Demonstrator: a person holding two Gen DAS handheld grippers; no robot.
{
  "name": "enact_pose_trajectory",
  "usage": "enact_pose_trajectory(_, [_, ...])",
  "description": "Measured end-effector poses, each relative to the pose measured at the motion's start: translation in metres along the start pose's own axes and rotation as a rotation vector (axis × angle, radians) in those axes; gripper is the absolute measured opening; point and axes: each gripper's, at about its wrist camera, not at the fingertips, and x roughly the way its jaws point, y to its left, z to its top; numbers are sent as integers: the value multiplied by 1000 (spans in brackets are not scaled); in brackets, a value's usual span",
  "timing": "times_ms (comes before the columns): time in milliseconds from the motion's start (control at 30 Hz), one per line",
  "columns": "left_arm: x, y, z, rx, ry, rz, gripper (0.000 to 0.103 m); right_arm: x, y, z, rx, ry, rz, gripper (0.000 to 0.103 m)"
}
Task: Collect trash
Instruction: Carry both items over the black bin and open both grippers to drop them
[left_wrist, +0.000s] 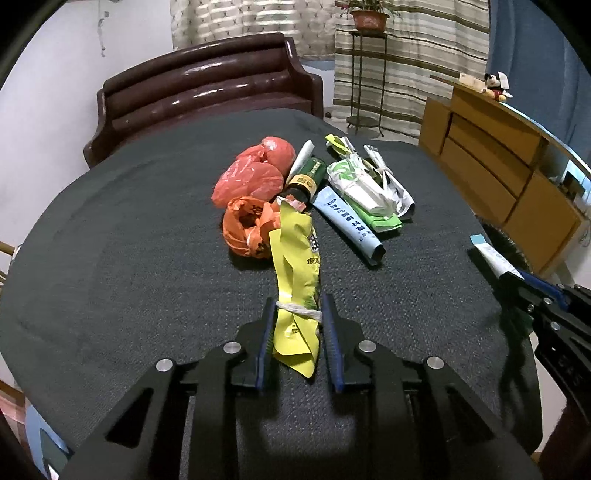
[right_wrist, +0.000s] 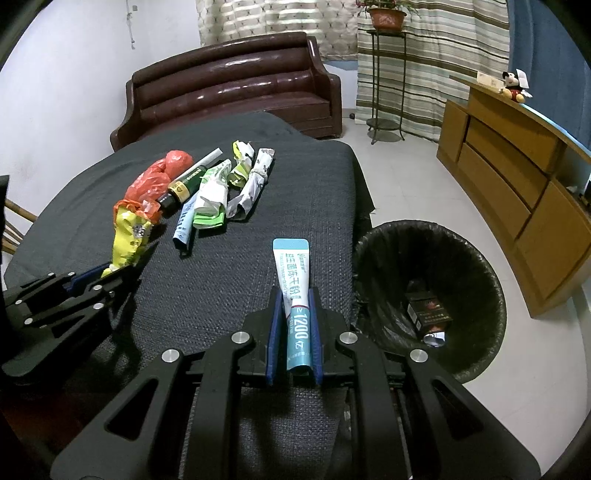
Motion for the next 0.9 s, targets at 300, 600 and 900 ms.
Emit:
enact_pose_trajectory(300, [-12, -9, 6, 26, -51, -10, 26, -2, -6, 3, 7, -16, -29, 14])
enact_pose_trajectory(600, [-11, -34, 27, 61, -90, -60, 26, -5, -30, 11, 51, -41, -88, 14])
enact_pose_trajectory(900, [2, -80, 46, 131, -109, -128, 26, -7, -65, 16, 108, -67, -173, 14])
